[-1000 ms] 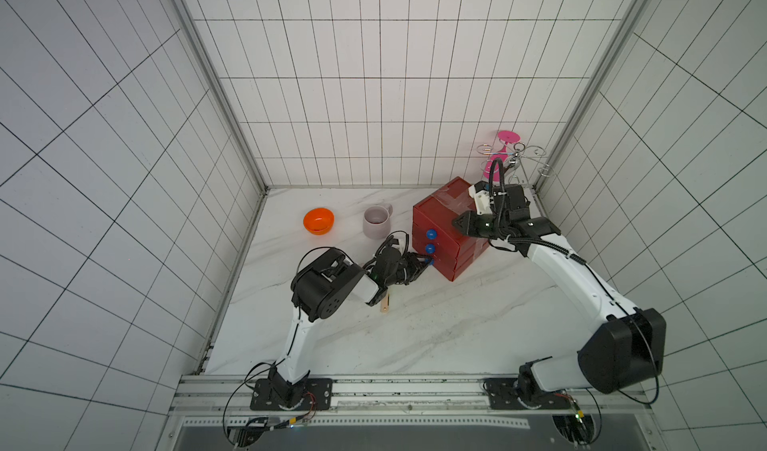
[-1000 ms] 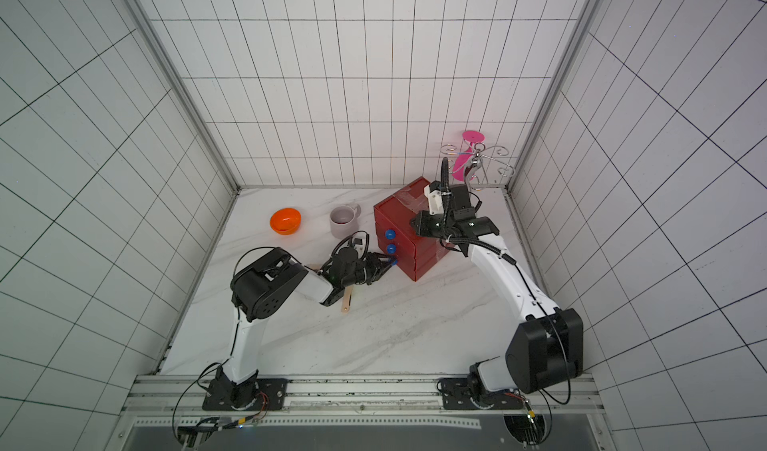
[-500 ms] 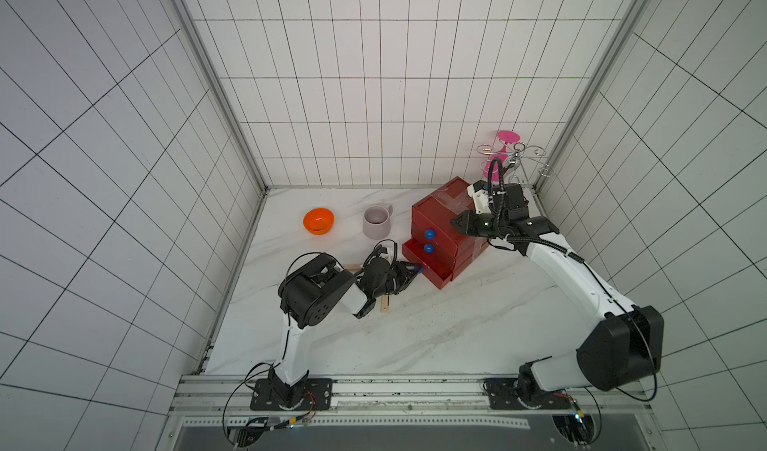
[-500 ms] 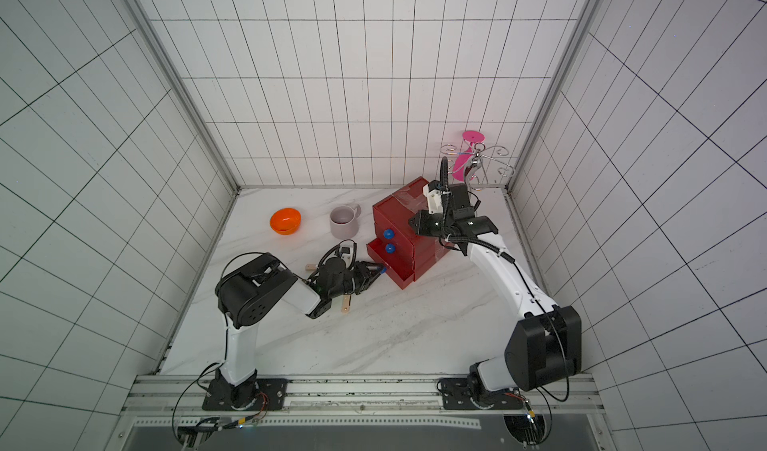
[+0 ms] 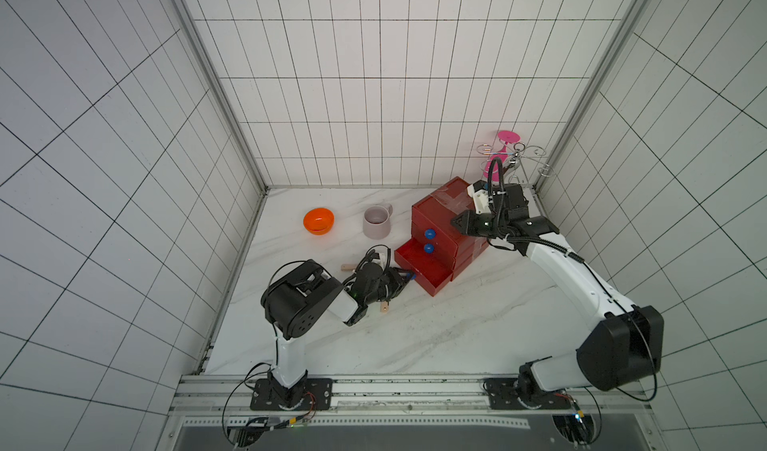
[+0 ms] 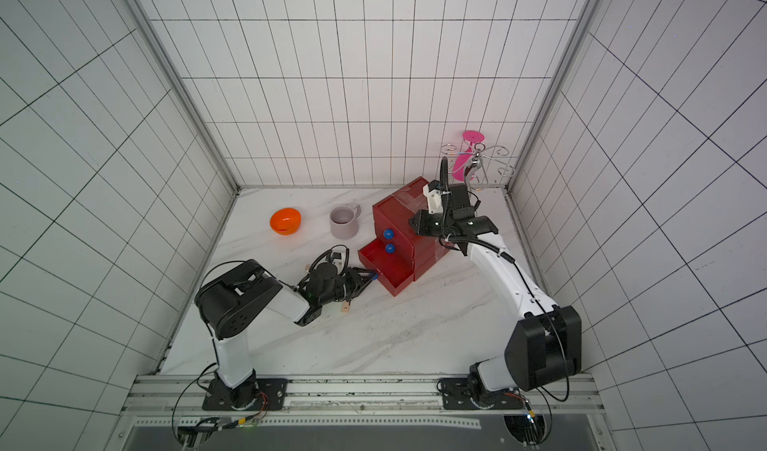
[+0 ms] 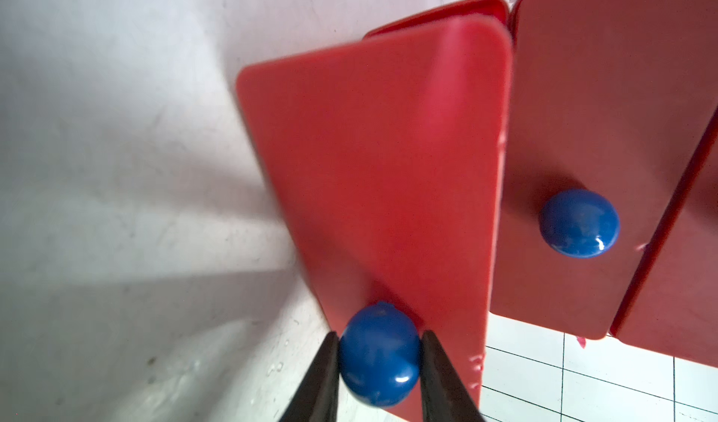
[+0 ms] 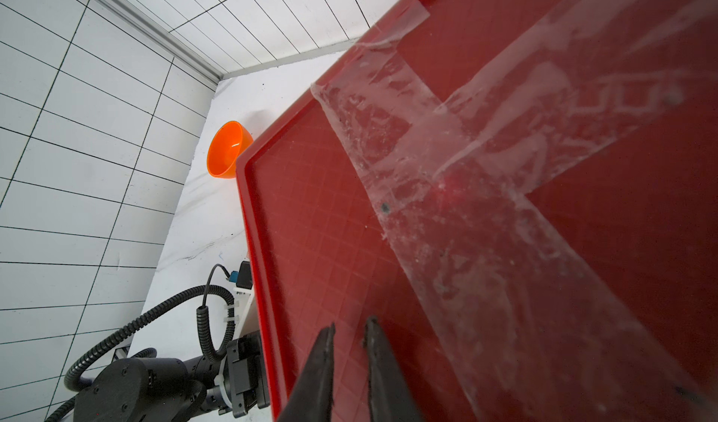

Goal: Place the fruit knives into the drawer by color
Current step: Open the drawer in the storage box.

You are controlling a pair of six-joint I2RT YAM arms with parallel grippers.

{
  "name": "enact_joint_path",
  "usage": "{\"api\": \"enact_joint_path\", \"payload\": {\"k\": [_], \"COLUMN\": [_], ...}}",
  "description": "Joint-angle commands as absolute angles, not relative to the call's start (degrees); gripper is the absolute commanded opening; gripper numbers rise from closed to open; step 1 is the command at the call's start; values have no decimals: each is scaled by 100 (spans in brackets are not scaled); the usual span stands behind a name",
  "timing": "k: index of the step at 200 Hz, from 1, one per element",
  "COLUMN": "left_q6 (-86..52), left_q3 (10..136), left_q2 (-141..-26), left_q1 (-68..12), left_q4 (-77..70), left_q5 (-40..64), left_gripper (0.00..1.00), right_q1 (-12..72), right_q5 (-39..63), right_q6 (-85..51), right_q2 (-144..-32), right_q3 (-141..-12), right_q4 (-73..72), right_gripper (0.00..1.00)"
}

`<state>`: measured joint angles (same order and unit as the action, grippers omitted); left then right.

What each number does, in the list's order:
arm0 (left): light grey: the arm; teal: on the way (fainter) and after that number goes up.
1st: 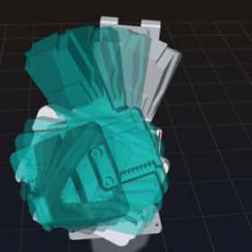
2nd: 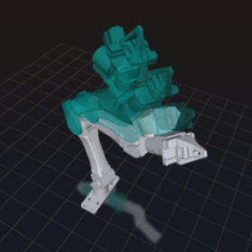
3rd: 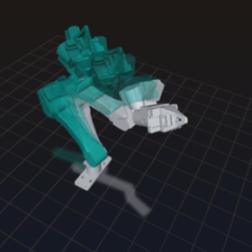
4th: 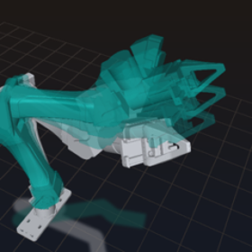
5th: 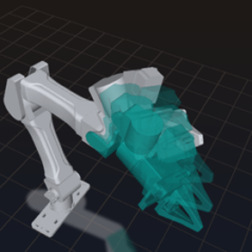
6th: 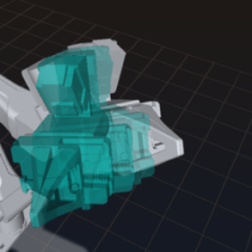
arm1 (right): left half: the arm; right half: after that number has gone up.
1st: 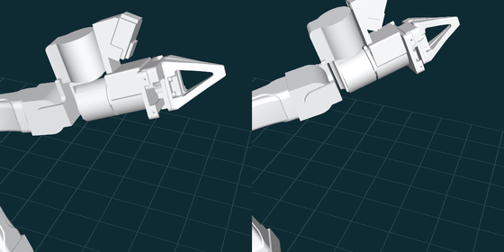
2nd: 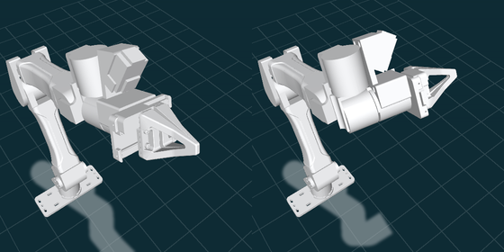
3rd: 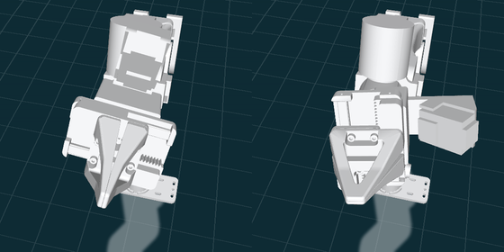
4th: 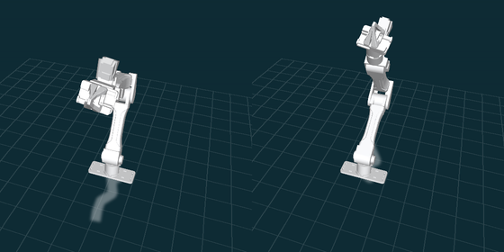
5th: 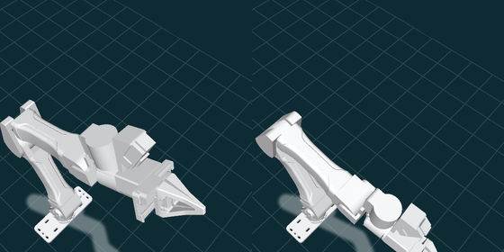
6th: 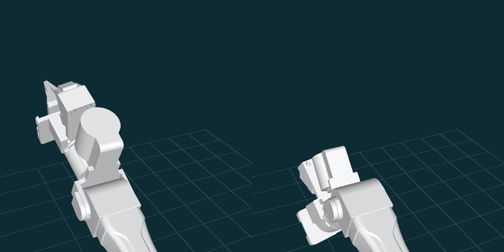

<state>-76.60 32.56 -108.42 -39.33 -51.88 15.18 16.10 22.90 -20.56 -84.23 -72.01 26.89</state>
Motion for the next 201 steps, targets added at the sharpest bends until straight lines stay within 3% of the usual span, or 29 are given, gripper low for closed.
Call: {"api": "enact_joint_path", "payload": {"k": [1,139,201], "left_q6": [-7551,-6809,-6236], "left_q3": [3187,3565,3809], "left_q2": [-10685,-9861,-8948], "left_q1": [-3955,-4149,-4205], "left_q4": [-4843,-3272,-1677], "left_q5": [1450,1538,1247], "left_gripper": [33,62,67], "right_q1": [1688,1688,1696], "right_q5": [2054,2040,2039], "right_q6": [-2153,-2302,-2327], "right_q2": [-9222,-9045,-8982], "right_q3": [-6544,-6591,-6531], "right_q4": [5259,5229,5171], "right_gripper": [19,19,19]}}
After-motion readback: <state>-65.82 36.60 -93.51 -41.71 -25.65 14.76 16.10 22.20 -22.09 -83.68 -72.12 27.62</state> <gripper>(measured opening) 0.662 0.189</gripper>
